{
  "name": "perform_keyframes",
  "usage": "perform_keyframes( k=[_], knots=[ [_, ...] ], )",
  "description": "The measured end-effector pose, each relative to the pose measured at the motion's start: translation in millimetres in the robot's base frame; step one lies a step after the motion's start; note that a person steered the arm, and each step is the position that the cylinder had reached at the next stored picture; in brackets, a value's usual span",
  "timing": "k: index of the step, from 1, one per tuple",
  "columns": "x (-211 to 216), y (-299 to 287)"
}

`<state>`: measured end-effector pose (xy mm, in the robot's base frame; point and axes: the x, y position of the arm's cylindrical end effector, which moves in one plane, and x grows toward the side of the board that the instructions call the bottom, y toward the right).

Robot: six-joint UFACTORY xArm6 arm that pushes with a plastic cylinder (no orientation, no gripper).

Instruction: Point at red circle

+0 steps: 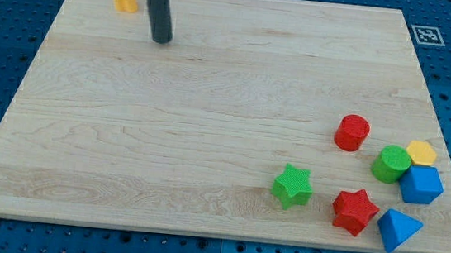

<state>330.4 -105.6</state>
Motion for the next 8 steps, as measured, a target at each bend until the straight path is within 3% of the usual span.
perform_keyframes(
  k=[3,4,6,7,8],
  knots=[
    [20,18],
    [34,69],
    [111,164],
    [161,185],
    [171,185]
  ],
)
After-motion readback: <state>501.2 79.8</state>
